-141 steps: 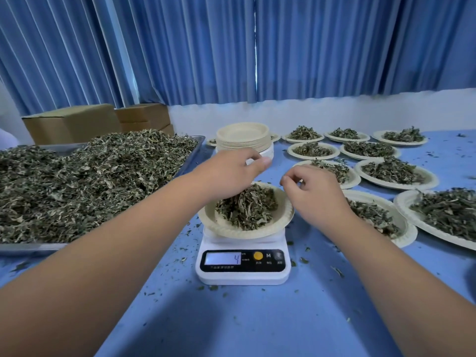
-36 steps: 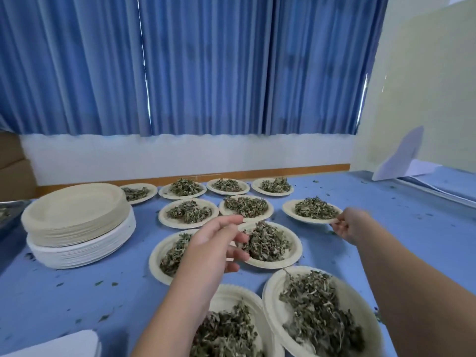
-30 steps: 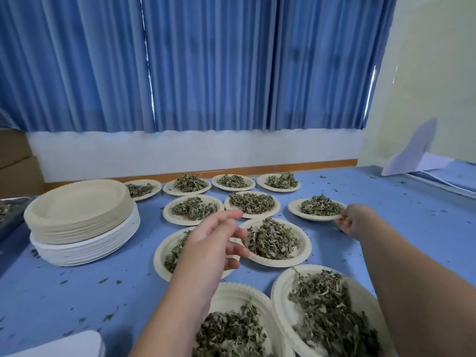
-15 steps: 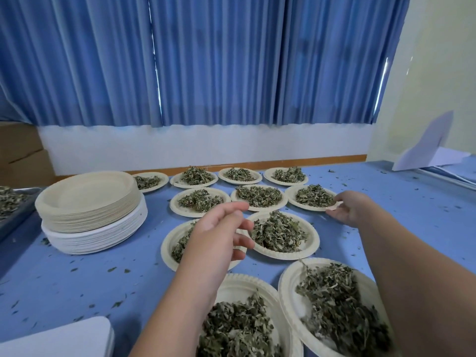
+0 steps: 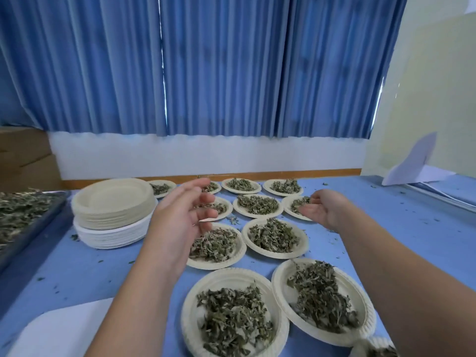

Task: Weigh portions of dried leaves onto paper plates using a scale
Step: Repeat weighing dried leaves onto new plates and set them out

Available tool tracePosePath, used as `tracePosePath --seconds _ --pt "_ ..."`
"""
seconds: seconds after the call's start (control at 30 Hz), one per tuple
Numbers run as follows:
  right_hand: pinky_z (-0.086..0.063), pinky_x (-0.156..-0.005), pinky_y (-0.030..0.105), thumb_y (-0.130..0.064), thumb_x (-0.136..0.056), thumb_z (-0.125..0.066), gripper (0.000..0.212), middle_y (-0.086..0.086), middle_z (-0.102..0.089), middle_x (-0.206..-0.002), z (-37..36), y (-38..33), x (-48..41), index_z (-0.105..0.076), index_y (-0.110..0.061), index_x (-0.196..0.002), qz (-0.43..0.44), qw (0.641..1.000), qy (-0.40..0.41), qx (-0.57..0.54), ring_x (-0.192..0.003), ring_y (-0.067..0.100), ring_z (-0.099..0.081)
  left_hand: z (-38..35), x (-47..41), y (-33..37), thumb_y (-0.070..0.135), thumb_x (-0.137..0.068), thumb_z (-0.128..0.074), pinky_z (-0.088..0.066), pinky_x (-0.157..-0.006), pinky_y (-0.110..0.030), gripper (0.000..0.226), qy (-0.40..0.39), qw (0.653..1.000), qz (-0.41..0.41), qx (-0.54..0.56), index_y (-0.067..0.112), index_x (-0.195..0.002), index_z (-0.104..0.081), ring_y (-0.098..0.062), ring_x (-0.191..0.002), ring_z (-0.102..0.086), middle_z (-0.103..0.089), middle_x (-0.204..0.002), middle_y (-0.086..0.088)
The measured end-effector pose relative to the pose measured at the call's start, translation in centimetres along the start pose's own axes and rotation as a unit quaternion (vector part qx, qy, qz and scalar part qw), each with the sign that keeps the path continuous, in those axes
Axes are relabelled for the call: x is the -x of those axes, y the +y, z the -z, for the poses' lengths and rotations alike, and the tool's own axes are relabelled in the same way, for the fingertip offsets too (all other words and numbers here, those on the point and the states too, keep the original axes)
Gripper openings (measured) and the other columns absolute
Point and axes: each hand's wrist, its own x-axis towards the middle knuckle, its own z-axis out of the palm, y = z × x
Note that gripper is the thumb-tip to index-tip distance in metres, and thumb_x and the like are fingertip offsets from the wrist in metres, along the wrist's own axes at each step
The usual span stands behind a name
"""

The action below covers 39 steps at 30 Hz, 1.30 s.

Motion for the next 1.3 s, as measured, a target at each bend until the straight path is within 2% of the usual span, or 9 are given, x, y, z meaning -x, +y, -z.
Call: tracePosePath --seconds 0.17,0.43,0.67,0.73,0.83,0.93,1.0,1.13,1.3 --pt "-0.058 -0.049 0.035 -0.004 -0.099 -0.045 0.012 0.032 -0.061 -0.111 -4.8 1.0 5.3 -0.050 0.002 -0.090 -0.015 0.994 -0.108 -0.001 -0.086 0.038 -0.067 5.8 2.1 2.8 0.006 -0.096 -0.047 -0.042 -0.044 -0.019 0.026 0.060 0.996 -0.034 -0.063 0.015 -0.094 -0.070 -0.014 -0.050 -0.055 -0.062 -0.069 0.000" --pt "-0.060 -0.058 0.034 -0.012 -0.098 -0.047 0.013 0.022 -0.067 -0.095 -15.3 4.0 14.4 -0.053 -0.003 -0.090 -0.038 0.963 -0.255 0.073 -0.079 0.033 -0.069 19.5 7.9 5.4 0.006 -0.097 -0.047 -0.029 -0.048 -0.026 0.027 0.186 0.952 -0.034 -0.242 0.018 -0.091 -0.070 -0.010 -0.046 -0.048 -0.061 -0.073 -0.005" --pt "-0.053 -0.055 0.028 -0.009 -0.093 -0.051 0.007 0.010 -0.064 -0.090 -25.8 8.2 20.0 -0.057 -0.008 -0.093 0.041 0.936 -0.286 0.202 -0.061 0.022 -0.067 24.0 9.3 2.0 0.009 -0.099 -0.047 -0.028 -0.038 -0.021 0.025 0.211 0.951 0.041 -0.223 0.014 -0.090 -0.069 -0.010 -0.042 -0.042 -0.056 -0.070 -0.003" --pt "-0.054 -0.059 0.034 -0.006 -0.090 -0.051 0.011 0.011 -0.064 -0.094 -28.3 9.6 20.2 -0.060 -0.008 -0.095 0.171 0.903 -0.219 0.329 -0.065 0.026 -0.069 24.1 8.8 1.3 0.014 -0.099 -0.047 -0.030 -0.044 -0.025 0.023 0.210 0.947 0.051 -0.238 0.018 -0.092 -0.069 -0.012 -0.048 -0.045 -0.057 -0.074 -0.002" --pt "-0.052 -0.087 0.041 -0.009 -0.088 -0.053 0.030 0.010 -0.061 -0.120 -30.8 10.9 19.1 -0.060 -0.009 -0.117 0.318 0.808 -0.184 0.460 -0.102 0.032 -0.066 24.4 8.4 1.1 0.014 -0.098 -0.047 -0.034 -0.049 -0.026 0.023 0.217 0.943 0.050 -0.246 0.020 -0.091 -0.069 -0.014 -0.057 -0.050 -0.060 -0.075 0.001" --pt "-0.039 -0.105 0.037 -0.017 -0.093 -0.050 0.048 0.005 -0.041 -0.147 -32.2 11.0 17.8 -0.045 -0.015 -0.141 0.402 0.644 -0.201 0.620 -0.129 0.027 -0.046 24.2 8.4 1.0 0.017 -0.097 -0.049 -0.042 -0.061 -0.027 0.024 0.209 0.938 0.054 -0.272 0.026 -0.086 -0.068 -0.012 -0.070 -0.058 -0.064 -0.078 0.006" --pt "-0.040 -0.103 0.036 -0.022 -0.097 -0.047 0.051 0.007 -0.038 -0.150 -32.9 11.0 17.2 -0.036 -0.015 -0.147 0.374 0.580 -0.223 0.689 -0.129 0.028 -0.047 24.0 8.6 0.8 0.019 -0.096 -0.050 -0.045 -0.069 -0.028 0.022 0.202 0.937 0.056 -0.280 0.026 -0.084 -0.067 -0.011 -0.076 -0.059 -0.065 -0.079 0.008" --pt "-0.052 -0.071 0.034 -0.019 -0.097 -0.044 0.028 0.015 -0.067 -0.103 -33.7 11.6 16.7 -0.060 -0.004 -0.114 0.336 0.588 -0.235 0.697 -0.082 0.030 -0.065 24.3 8.6 0.9 0.021 -0.096 -0.050 -0.046 -0.070 -0.029 0.021 0.197 0.940 0.065 -0.272 0.027 -0.084 -0.067 -0.013 -0.071 -0.057 -0.065 -0.078 0.007" --pt "-0.044 -0.077 0.027 -0.016 -0.093 -0.050 0.018 0.005 -0.062 -0.093 -34.4 11.3 16.0 -0.067 -0.014 -0.087 0.370 0.594 -0.213 0.682 -0.089 0.023 -0.054 24.3 8.5 0.9 0.022 -0.095 -0.050 -0.046 -0.069 -0.027 0.021 0.193 0.940 0.074 -0.273 0.028 -0.083 -0.067 -0.010 -0.066 -0.057 -0.066 -0.076 0.007"
